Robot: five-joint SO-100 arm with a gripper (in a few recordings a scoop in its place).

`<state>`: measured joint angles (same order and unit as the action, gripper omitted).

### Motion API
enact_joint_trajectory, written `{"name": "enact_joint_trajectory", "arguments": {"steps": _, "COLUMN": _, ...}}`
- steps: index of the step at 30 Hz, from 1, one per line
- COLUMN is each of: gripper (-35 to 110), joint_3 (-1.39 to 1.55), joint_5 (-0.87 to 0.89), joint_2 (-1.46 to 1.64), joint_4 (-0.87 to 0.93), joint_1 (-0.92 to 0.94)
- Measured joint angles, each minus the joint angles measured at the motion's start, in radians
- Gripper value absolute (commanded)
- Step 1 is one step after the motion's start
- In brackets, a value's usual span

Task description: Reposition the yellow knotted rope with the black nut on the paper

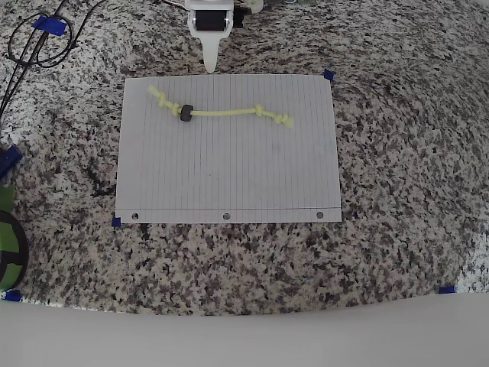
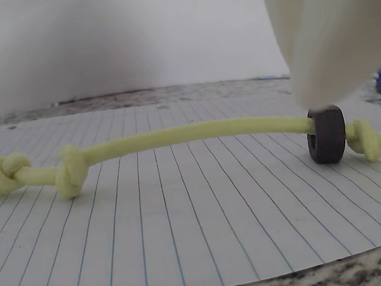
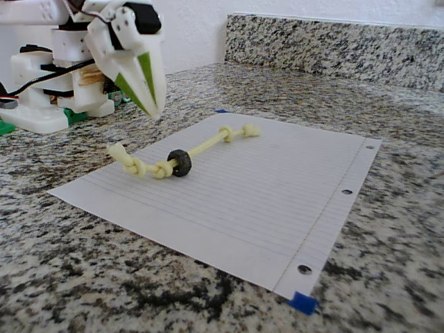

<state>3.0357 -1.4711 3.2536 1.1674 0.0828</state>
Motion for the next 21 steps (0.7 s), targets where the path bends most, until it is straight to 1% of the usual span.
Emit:
{"name": "enact_joint_trajectory", "arguments": {"steps": 13, "gripper": 0, "joint_3": 0.101, "joint_5": -0.018, "joint_2": 0.109, "joint_4": 0.040, "joint_1": 0.000}}
{"name": "enact_joint_trajectory", "arguments": {"steps": 21, "gripper": 0, "joint_3": 0.112, "joint_5": -0.018, "joint_2": 0.149, "joint_4": 0.043, "joint_1": 0.000}}
